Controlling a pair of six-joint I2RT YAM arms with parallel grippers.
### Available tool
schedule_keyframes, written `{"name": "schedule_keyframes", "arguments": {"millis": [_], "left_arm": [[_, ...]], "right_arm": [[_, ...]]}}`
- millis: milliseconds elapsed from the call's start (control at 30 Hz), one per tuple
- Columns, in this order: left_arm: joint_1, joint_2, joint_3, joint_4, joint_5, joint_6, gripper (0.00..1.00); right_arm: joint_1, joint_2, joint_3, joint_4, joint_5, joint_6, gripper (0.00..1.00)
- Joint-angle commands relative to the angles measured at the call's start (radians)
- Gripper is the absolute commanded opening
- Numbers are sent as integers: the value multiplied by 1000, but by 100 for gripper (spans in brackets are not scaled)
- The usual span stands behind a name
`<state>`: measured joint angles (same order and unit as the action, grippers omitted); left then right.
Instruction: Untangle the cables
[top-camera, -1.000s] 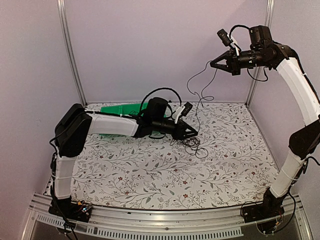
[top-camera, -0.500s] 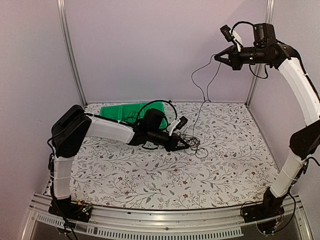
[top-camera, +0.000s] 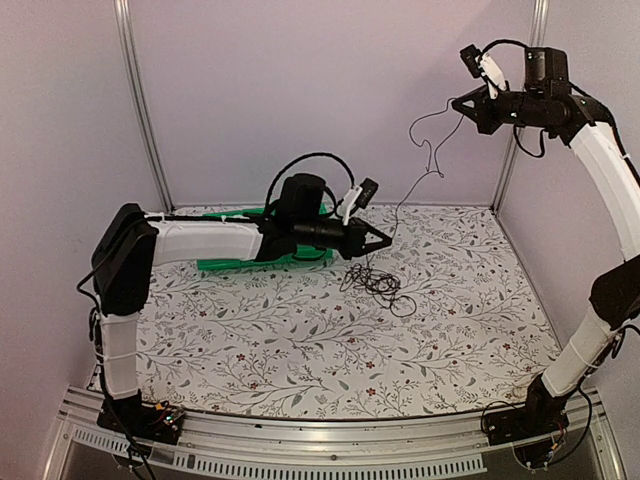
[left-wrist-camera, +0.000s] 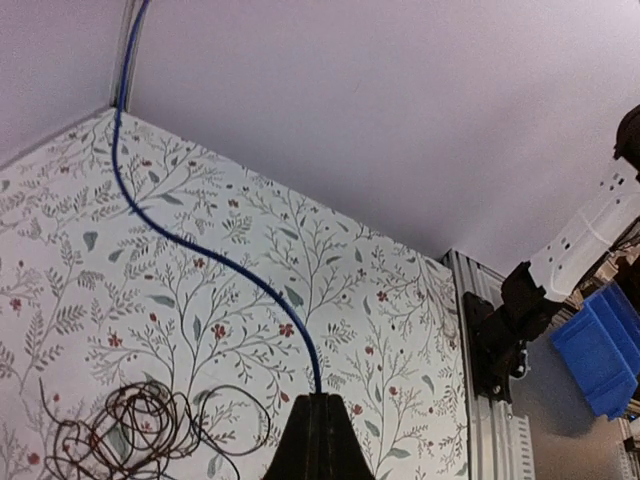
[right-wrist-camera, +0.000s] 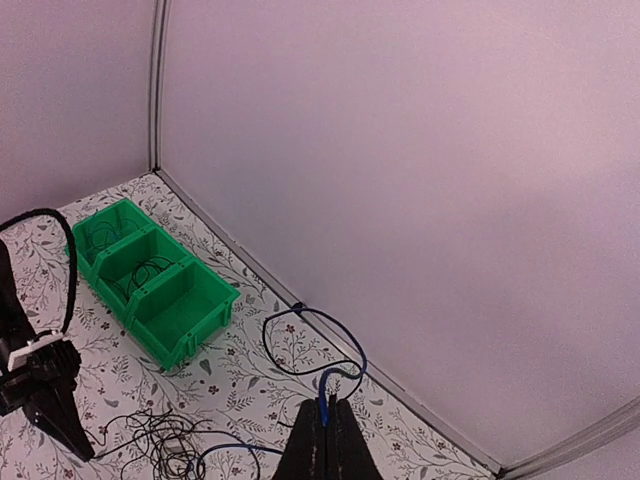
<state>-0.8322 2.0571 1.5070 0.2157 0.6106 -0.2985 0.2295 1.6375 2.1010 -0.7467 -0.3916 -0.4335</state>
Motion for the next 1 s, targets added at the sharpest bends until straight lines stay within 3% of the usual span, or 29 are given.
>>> {"name": "schedule_keyframes", "arguments": {"millis": [0,300,533,800,967], "left_arm": [[10,-109,194,90,-54,-51,0],[15,-173,382,110,-239,-51,0],[46,-175,512,50,-377,8,0],[99,-137,725,-27,-440,30,0],[136,-141,761,-44,-519,66,0]], "right_arm": [[-2,3,-77,-22,-77,-7,0],[-2,37,-234,-84,-332,-21,14],[-2,82,-264,-134,-504,-35,38],[-1,99,-308,-123,-496,-35,41],[-1,93,-335,-122,-482,-38,42]]}}
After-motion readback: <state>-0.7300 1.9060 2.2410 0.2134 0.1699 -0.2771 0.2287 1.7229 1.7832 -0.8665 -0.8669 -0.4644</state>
